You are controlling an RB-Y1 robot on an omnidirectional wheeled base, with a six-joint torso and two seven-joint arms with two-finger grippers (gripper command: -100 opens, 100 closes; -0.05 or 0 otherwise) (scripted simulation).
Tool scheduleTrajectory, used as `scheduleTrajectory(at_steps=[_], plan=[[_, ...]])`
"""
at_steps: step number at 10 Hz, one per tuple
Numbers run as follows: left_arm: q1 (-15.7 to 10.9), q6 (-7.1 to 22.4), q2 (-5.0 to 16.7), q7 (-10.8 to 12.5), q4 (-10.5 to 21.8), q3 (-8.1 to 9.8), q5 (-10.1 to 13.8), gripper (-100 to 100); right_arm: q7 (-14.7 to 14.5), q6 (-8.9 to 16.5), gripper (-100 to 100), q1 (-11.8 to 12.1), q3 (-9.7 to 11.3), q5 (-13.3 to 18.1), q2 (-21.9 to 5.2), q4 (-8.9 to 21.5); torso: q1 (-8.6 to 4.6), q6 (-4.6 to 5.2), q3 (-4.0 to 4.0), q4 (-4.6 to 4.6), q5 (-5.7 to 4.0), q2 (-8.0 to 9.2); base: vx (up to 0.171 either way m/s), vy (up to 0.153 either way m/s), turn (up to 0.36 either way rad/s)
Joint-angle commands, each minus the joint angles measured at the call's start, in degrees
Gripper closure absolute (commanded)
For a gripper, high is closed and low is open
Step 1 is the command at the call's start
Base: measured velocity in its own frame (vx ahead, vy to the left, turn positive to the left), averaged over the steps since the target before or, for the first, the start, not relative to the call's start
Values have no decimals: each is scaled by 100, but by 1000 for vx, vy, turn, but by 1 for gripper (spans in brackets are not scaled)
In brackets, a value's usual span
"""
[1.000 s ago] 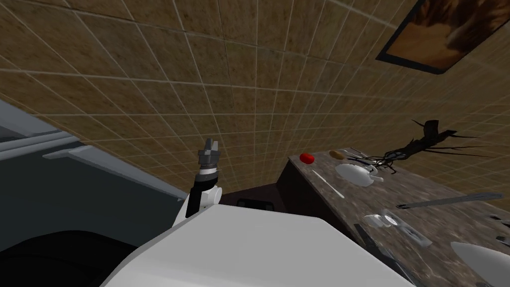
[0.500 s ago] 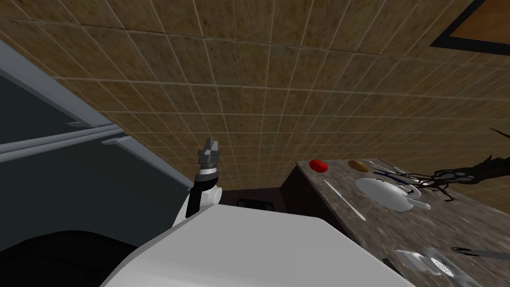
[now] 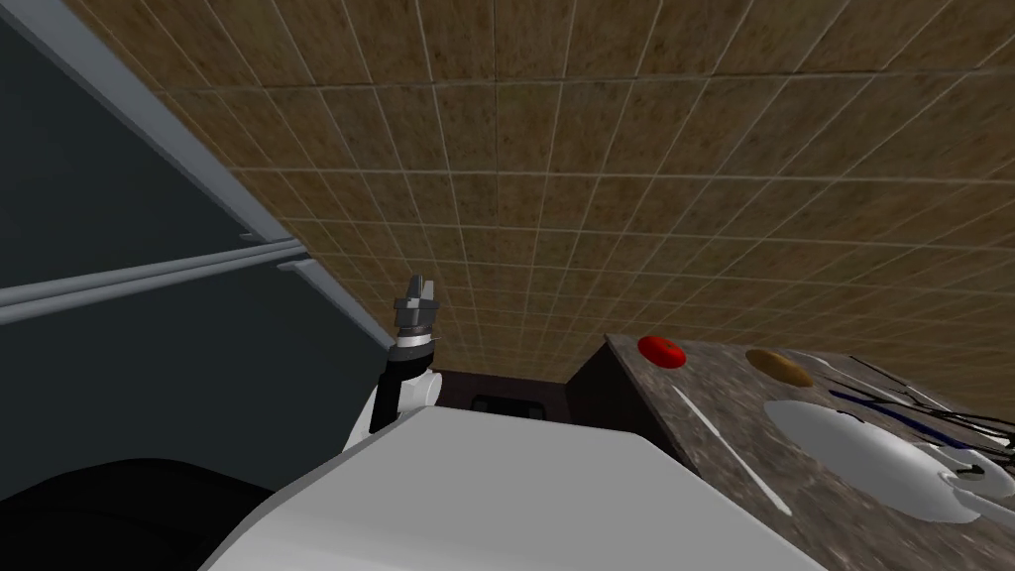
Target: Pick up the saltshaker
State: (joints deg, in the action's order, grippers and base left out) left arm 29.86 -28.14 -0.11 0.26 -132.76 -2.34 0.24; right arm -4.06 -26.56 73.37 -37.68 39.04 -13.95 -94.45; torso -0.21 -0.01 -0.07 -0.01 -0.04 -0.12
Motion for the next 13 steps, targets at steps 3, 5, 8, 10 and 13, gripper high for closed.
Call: scheduleTrajectory(at_steps=[3,5,8,10,13], plan=[[0,0,0,0,0,0,0,0,-67,-87,-100,201,-259,339,-53,408,6,3,1,1,0,1,16,-47,243],[1,0,0,0,0,0,0,0,-66,-106,-100,236,-276,330,-43,395,3,4,0,0,0,-1,12,-40,83],[2,0,0,0,0,1,0,0,-102,-402,-100,111,-502,519,44,533,17,9,-3,0,3,-7,35,-24,-62],[2,0,0,0,0,1,0,0,-137,-684,-100,-16,-718,705,137,656,9,7,-12,-4,1,-21,74,-45,-67],[1,0,0,0,0,0,0,0,-207,-1179,-100,-270,-1149,1078,323,903,15,4,-12,-4,2,-20,73,-37,-87]])
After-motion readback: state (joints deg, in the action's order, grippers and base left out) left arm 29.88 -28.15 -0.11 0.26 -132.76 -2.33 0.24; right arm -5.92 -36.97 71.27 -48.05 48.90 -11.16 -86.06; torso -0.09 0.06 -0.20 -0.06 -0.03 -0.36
